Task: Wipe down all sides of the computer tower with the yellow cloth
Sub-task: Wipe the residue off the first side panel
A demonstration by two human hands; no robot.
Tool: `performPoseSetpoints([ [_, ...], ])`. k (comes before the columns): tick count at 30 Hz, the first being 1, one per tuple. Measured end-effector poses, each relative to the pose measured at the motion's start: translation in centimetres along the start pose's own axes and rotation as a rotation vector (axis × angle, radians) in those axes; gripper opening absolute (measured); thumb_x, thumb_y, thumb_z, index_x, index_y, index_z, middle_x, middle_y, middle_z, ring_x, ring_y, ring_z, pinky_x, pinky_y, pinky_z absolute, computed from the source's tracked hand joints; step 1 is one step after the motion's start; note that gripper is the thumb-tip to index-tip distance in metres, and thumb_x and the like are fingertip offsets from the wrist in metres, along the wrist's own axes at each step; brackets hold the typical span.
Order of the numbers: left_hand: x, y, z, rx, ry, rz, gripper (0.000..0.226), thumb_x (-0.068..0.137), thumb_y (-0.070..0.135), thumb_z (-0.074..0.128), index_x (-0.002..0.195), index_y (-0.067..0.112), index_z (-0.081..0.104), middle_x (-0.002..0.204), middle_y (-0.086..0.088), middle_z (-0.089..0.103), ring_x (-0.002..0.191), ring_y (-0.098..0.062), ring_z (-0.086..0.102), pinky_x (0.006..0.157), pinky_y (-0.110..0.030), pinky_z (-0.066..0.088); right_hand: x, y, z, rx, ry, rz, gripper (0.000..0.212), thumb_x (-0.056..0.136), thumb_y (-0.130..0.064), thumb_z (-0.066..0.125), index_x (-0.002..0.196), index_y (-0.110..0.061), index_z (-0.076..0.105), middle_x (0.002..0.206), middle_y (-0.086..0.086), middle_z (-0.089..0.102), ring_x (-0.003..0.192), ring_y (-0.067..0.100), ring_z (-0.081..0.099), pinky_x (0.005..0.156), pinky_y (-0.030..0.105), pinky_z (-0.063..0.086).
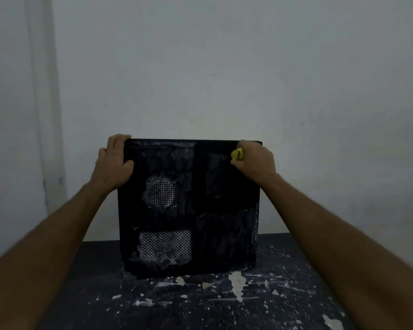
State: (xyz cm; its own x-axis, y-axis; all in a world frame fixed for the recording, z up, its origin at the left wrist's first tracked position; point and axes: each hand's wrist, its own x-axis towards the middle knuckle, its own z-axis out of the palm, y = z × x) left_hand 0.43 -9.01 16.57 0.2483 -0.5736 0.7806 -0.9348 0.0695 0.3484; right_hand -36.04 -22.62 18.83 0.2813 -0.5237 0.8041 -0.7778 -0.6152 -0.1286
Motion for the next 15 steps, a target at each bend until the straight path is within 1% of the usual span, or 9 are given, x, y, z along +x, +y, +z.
performPoseSetpoints([
  [3,0.1,-0.1,-0.1,0.002,-0.003,0.004,0.074,0.074,0.03,0.043,0.147,0.023,0.035,0.151,-0.001,0.032,0.125,-0.042,0.045,0.108,-0.056,0.035,0.0,-0.6,0.0,-0.068,-0.162,-0.081,0.027,0.078,-0.039,0.074,0.095,-0.021,0.064,0.094,0.003,0.065,0.085,0.028,0.065,0.067,0.033,0.045],
  [4,0.1,-0.1,-0.1,0.003,-0.008,0.004,0.073,0.074,0.03,0.043,0.147,0.023,0.034,0.151,-0.001,0.032,0.125,-0.042,0.045,0.108,-0.056,0.035,-0.1,-0.6,0.0,-0.07,-0.156,-0.055,0.028,0.075,-0.04,0.075,0.092,-0.02,0.064,0.092,0.003,0.065,0.084,0.029,0.065,0.066,0.032,0.044],
  [5,0.2,-0.1,-0.1,0.005,-0.01,0.001,0.074,0.074,0.03,0.043,0.147,0.024,0.034,0.151,-0.001,0.032,0.125,-0.042,0.044,0.109,-0.056,0.035,0.0,-0.5,0.1,-0.057,-0.095,-0.027,0.028,0.075,-0.039,0.074,0.09,-0.019,0.063,0.09,0.004,0.065,0.083,0.03,0.064,0.065,0.032,0.043],
  [7,0.1,-0.2,0.0,0.007,-0.013,-0.005,0.074,0.074,0.03,0.043,0.148,0.024,0.034,0.151,-0.001,0.032,0.126,-0.042,0.044,0.109,-0.055,0.035,-0.3,-0.7,0.7,-0.016,0.016,-0.018,0.027,0.079,-0.036,0.072,0.094,-0.016,0.061,0.093,0.005,0.065,0.083,0.03,0.063,0.065,0.034,0.045],
  [9,0.2,-0.3,0.1,0.004,-0.012,0.0,0.074,0.074,0.03,0.043,0.147,0.024,0.034,0.151,-0.002,0.032,0.126,-0.042,0.044,0.109,-0.055,0.035,-0.6,-1.2,1.0,-0.015,-0.068,-0.069,0.026,0.081,-0.035,0.071,0.096,-0.016,0.062,0.094,0.004,0.065,0.084,0.029,0.064,0.067,0.037,0.05],
  [10,0.2,-0.3,0.1,0.004,-0.012,0.005,0.074,0.074,0.03,0.043,0.147,0.024,0.034,0.151,-0.002,0.032,0.127,-0.042,0.044,0.109,-0.055,0.035,-0.6,-1.3,0.9,-0.025,-0.126,-0.071,0.026,0.079,-0.036,0.072,0.093,-0.017,0.062,0.091,0.003,0.065,0.083,0.029,0.065,0.068,0.037,0.052],
  [11,0.2,-0.3,0.0,0.006,-0.011,0.01,0.074,0.075,0.03,0.043,0.147,0.024,0.034,0.151,-0.002,0.033,0.127,-0.042,0.044,0.109,-0.056,0.034,-0.5,-1.2,0.7,-0.026,-0.134,-0.048,0.026,0.076,-0.037,0.073,0.089,-0.017,0.062,0.088,0.002,0.065,0.082,0.029,0.065,0.067,0.036,0.051],
  [14,0.1,0.1,0.1,0.007,0.009,0.01,0.074,0.075,0.028,0.043,0.148,0.021,0.035,0.152,-0.004,0.033,0.123,-0.042,0.045,0.108,-0.052,0.034,-0.2,-1.2,0.9,0.009,0.024,-0.023,0.027,0.08,-0.035,0.072,0.095,-0.015,0.061,0.094,0.005,0.064,0.083,0.029,0.062,0.064,0.034,0.045],
  [15,0.0,0.2,0.1,0.009,0.016,0.01,0.074,0.075,0.028,0.043,0.148,0.019,0.036,0.152,-0.005,0.033,0.121,-0.043,0.045,0.108,-0.051,0.034,-0.2,-1.5,1.0,0.013,0.019,-0.053,0.027,0.082,-0.034,0.071,0.099,-0.015,0.062,0.097,0.006,0.064,0.084,0.029,0.062,0.065,0.035,0.047],
])
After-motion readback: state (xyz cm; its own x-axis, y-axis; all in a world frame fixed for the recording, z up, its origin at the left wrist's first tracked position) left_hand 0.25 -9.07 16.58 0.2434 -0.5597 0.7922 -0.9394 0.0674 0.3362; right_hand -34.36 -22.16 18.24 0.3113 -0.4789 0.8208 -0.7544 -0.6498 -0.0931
